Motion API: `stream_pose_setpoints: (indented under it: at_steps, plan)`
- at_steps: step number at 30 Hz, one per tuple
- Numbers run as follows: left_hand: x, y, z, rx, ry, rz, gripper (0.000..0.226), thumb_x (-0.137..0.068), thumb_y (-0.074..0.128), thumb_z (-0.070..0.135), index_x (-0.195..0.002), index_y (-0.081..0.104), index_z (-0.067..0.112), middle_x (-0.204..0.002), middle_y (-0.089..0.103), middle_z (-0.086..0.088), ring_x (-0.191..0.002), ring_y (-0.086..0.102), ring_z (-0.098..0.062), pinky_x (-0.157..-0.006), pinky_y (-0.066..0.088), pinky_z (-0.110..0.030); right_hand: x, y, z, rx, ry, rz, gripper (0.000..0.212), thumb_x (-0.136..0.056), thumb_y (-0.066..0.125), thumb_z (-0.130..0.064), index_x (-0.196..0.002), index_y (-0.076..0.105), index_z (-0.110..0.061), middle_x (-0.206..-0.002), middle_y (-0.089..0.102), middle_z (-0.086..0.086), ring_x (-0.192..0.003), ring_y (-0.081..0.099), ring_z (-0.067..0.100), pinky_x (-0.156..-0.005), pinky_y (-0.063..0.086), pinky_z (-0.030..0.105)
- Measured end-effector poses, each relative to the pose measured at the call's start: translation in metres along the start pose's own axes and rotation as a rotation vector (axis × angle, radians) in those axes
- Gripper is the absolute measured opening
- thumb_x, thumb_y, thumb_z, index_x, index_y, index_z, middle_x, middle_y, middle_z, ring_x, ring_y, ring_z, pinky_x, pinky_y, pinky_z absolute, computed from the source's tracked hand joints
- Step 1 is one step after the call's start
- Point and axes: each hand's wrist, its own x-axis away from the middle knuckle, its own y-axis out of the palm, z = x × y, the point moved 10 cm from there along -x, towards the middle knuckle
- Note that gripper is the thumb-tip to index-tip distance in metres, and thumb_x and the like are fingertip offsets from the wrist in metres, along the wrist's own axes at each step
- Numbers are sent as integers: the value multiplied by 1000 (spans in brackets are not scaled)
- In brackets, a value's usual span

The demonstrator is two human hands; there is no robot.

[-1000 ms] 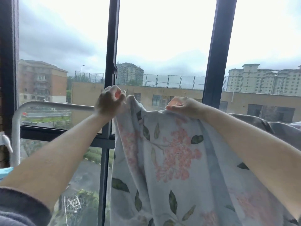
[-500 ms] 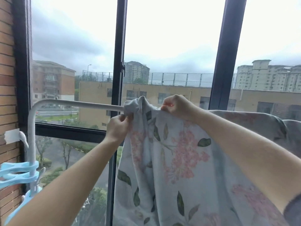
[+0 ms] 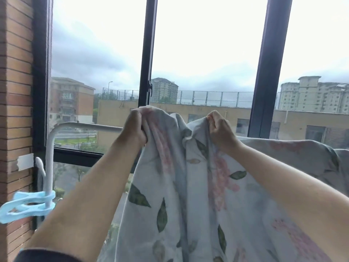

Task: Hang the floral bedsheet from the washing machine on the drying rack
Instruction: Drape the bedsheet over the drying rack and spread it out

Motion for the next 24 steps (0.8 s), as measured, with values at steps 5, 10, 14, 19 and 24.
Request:
stream_pose_setpoints:
  at_steps: [5,10,14,19,24]
  plan:
    - [-23,-65,60,117,152,233,22,-85,42,7,-68,56,8,-65,63,-8,-74,65,-23,-67,54,-29,-5,-15,12,-68,80,71,22,-102,36,-18,-86,49,-9,-68,49,-2,-64,43,15,-57,33,32]
    - [-19,-126,68,106,91,339,20,-88,47,20,-68,50,17,-53,54,2,-52,59,-13,-56,49,-17,-14,32,-9,62,16,-197,22,-99,39,-25,-88,53,-13,-81,60,11,-78,55,27,-68,42,36]
    - [-13,-155,60,-46,10,336,23,-83,51,22,-60,52,20,-59,54,1,-63,57,-17,-67,46,-27,-3,96,-55,158,-51,-447,41,-95,37,-55,-112,56,-24,-98,62,-1,-88,60,19,-75,49,33]
    - [-18,-198,79,-135,-13,325,39,-84,46,12,-46,51,20,-43,49,4,-46,50,-13,-49,39,-18,-9,151,-99,270,-47,-499,41,-88,37,-63,-109,58,-36,-101,67,-1,-89,62,18,-78,54,36]
    - [-22,-266,93,-175,-125,399,11,-75,55,10,-66,54,16,-53,56,0,-52,55,-18,-57,46,-25,-13,191,-130,275,-42,-543,46,-93,35,-62,-112,61,-29,-103,64,-2,-93,60,18,-85,52,39]
